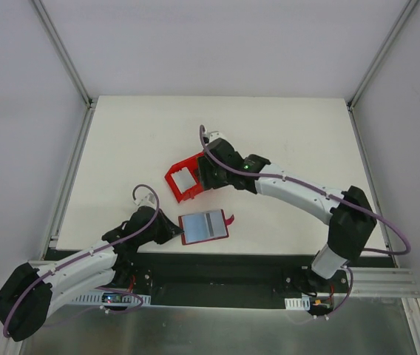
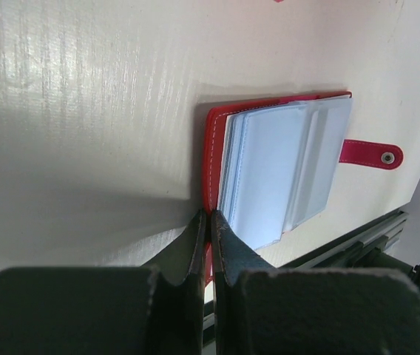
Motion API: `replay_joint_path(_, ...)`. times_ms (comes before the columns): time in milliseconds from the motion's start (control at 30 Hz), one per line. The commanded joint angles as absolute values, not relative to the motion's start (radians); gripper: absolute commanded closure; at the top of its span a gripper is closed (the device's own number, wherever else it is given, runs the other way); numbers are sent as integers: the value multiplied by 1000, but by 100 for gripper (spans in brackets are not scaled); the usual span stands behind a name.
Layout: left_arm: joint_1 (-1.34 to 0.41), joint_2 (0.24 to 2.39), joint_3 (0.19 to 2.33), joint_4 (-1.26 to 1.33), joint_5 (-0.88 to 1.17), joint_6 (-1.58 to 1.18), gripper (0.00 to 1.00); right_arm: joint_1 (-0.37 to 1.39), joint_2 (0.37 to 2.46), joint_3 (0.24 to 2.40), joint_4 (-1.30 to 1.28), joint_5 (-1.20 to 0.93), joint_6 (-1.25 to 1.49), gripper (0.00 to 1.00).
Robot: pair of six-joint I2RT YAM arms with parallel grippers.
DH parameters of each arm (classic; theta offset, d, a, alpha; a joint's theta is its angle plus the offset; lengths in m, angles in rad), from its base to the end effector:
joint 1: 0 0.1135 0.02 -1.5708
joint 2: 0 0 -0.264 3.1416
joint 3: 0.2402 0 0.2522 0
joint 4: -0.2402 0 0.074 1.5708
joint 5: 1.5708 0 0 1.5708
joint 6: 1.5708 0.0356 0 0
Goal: Put the credit cards into the card holder
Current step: Pick up the credit card from the storage box.
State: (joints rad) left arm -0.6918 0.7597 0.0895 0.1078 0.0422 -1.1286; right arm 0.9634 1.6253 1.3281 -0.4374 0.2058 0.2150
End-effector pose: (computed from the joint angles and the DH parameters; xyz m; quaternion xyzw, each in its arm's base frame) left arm 0.1150 -0.0972 0.1318 -0.1797 0.8568 -0.3927 0.2818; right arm 0.2154 0.2972 0.2898 -0.2934 0.8614 0.1464 0.3879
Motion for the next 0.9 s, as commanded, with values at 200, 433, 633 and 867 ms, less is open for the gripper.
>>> replay_joint_path(200, -673, 764, 69, 91, 6, -1128, 100, 841, 1894, 1613, -402, -115, 103, 38)
replay_joint_path(433, -652, 775, 69, 84, 6, -1120, 100, 784, 2074, 1767, -405, -244, 101, 36)
replay_joint_path(633, -627, 773, 66, 86, 15, -1109, 100, 770, 2149, 1818, -408, -287, 97, 34)
replay_joint_path(867, -604, 784, 69, 86, 37, -1094, 100, 764, 2224, 1842, -393, -368, 133, 33)
